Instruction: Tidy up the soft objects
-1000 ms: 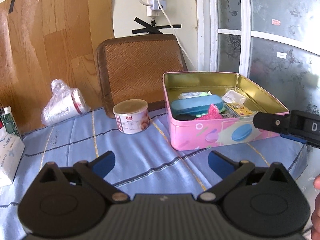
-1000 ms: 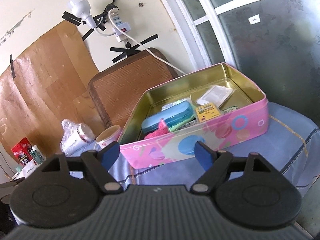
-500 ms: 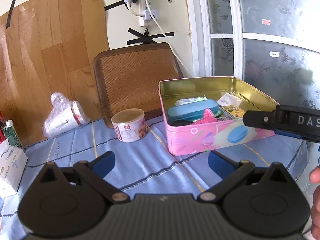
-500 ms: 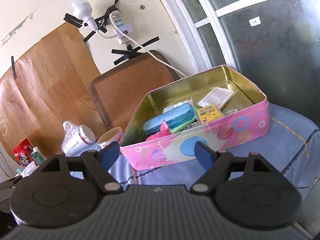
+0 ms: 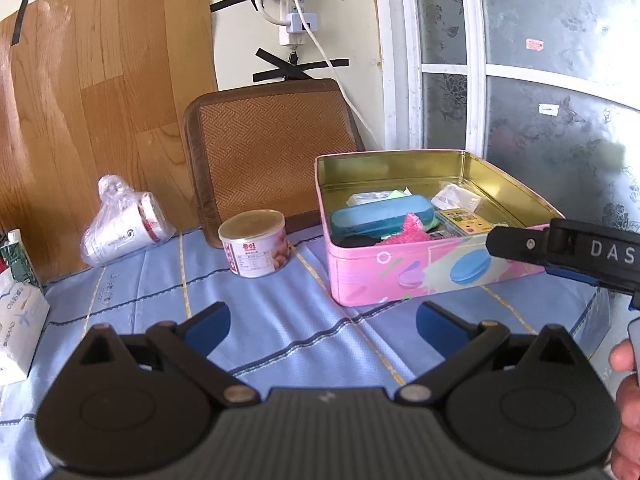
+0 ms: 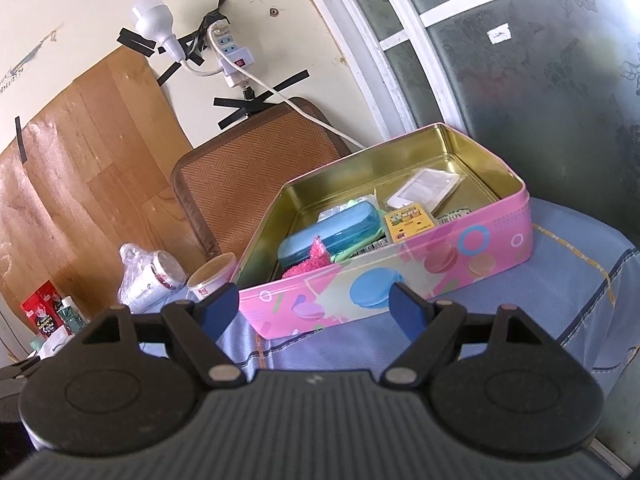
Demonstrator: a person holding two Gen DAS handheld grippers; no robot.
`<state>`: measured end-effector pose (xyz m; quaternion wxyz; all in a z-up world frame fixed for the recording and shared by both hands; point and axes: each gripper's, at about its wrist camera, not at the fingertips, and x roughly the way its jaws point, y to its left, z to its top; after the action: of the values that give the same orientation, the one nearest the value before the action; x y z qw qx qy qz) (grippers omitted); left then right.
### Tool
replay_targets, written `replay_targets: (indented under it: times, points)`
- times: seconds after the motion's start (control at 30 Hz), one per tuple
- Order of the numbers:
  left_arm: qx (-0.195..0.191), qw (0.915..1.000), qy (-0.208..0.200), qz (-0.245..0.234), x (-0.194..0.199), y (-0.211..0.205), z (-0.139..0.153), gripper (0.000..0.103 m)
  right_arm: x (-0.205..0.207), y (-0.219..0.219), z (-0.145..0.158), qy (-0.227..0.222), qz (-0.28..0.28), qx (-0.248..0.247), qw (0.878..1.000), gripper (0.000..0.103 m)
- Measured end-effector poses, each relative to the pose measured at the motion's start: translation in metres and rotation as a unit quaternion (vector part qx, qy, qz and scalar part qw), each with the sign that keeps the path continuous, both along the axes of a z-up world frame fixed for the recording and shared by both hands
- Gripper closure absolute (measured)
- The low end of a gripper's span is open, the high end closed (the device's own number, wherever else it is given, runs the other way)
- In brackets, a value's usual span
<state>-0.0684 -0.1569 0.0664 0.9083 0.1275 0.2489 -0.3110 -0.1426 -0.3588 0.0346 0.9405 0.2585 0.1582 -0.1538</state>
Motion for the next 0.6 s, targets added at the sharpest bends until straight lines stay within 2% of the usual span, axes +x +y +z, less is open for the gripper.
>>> replay_targets:
  times: [0.6]
  points:
    - [0.009, 0.9999, -0.002, -0.013, -0.0081, -0.0026, 0.0034, 0.000, -0.0038, 0.0025, 0.0021, -0.008, -0.011, -0.001, 1.000, 0.019]
